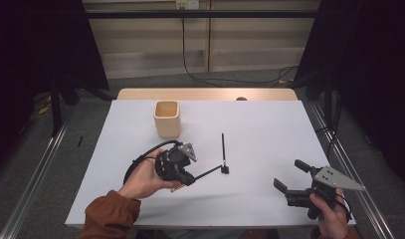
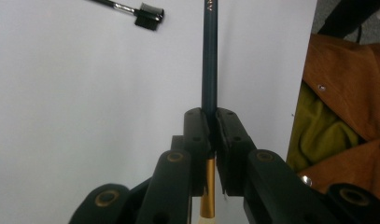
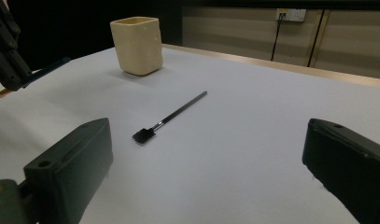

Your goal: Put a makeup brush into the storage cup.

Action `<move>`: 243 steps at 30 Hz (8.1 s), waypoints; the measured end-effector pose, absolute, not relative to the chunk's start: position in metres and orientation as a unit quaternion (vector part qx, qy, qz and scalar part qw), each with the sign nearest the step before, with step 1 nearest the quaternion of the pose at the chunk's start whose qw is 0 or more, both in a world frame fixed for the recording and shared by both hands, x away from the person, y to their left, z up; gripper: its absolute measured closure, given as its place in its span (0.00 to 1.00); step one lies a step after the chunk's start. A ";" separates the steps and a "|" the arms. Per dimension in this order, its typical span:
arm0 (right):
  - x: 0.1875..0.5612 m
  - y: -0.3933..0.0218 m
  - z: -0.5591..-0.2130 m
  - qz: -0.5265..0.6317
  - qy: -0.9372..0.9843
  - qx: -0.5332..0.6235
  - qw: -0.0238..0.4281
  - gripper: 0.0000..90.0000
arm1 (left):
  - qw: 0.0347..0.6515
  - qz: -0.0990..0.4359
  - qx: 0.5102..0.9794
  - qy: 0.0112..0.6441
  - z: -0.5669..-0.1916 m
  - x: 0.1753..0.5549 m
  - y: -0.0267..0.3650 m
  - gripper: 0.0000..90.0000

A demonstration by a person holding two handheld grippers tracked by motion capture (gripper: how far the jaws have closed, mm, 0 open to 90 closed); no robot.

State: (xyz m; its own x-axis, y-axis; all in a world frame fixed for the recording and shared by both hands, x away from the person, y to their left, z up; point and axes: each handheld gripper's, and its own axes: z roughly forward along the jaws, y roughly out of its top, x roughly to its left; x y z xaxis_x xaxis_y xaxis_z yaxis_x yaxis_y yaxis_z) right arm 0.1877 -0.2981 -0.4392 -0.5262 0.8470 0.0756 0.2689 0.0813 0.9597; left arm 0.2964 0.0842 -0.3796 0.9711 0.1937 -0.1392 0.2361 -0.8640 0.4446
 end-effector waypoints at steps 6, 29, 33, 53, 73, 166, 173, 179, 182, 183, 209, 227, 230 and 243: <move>0.188 -0.298 -0.439 0.542 0.685 0.407 0.268 0.01 | 0.234 -0.039 0.963 0.126 -0.382 0.299 0.086 0.93; 0.206 -0.279 -0.421 0.561 0.707 0.351 0.250 0.00 | 0.225 -0.046 0.968 0.103 -0.385 0.297 0.081 0.93; 0.220 -0.270 -0.415 0.569 0.716 0.332 0.230 0.00 | 0.228 -0.044 0.967 0.103 -0.385 0.296 0.080 0.93; 0.246 -0.249 -0.400 0.568 0.751 0.299 0.154 0.00 | 0.227 -0.042 0.969 0.089 -0.384 0.291 0.074 0.93; 0.253 -0.221 -0.396 0.485 0.832 0.248 0.103 0.11 | 0.208 -0.039 0.974 0.077 -0.381 0.289 0.069 0.93; 0.293 -0.133 -0.416 0.216 0.964 0.084 -0.129 0.94 | 0.141 -0.062 0.988 0.023 -0.402 0.282 0.037 0.92; 0.292 -0.135 -0.415 0.228 0.963 0.072 -0.128 0.95 | 0.155 -0.067 0.985 0.016 -0.401 0.283 0.039 0.92; 0.293 -0.141 -0.414 0.247 0.959 0.073 -0.119 0.96 | 0.175 -0.066 0.982 0.035 -0.400 0.286 0.044 0.88; 0.293 -0.143 -0.413 0.248 0.958 0.076 -0.120 0.96 | 0.182 -0.066 0.980 0.043 -0.400 0.287 0.045 0.85; 0.293 -0.143 -0.412 0.248 0.958 0.077 -0.121 0.96 | 0.178 -0.067 0.981 0.036 -0.399 0.288 0.046 0.83; 0.294 -0.156 -0.408 0.262 0.954 0.111 -0.095 0.96 | 0.302 -0.009 0.944 0.130 -0.389 0.300 0.075 0.13; 0.292 -0.175 -0.410 0.276 0.947 0.134 -0.090 0.95 | 0.385 0.002 0.908 0.165 -0.388 0.299 0.114 0.05; 0.291 -0.178 -0.410 0.280 0.946 0.136 -0.088 0.95 | 0.393 0.005 0.904 0.167 -0.388 0.297 0.118 0.04; 0.288 -0.195 -0.409 0.293 0.937 0.174 -0.079 0.95 | 0.416 0.029 0.884 0.213 -0.400 0.294 0.145 0.04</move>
State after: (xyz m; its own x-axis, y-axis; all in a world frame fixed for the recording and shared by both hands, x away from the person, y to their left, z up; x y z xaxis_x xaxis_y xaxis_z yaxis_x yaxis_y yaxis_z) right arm 0.2883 -0.1950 -0.4092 -0.9266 0.2806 0.2502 0.3732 0.7675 0.5212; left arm 0.2937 0.1449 -0.3998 0.9078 0.4001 -0.1254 0.3517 -0.5637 0.7474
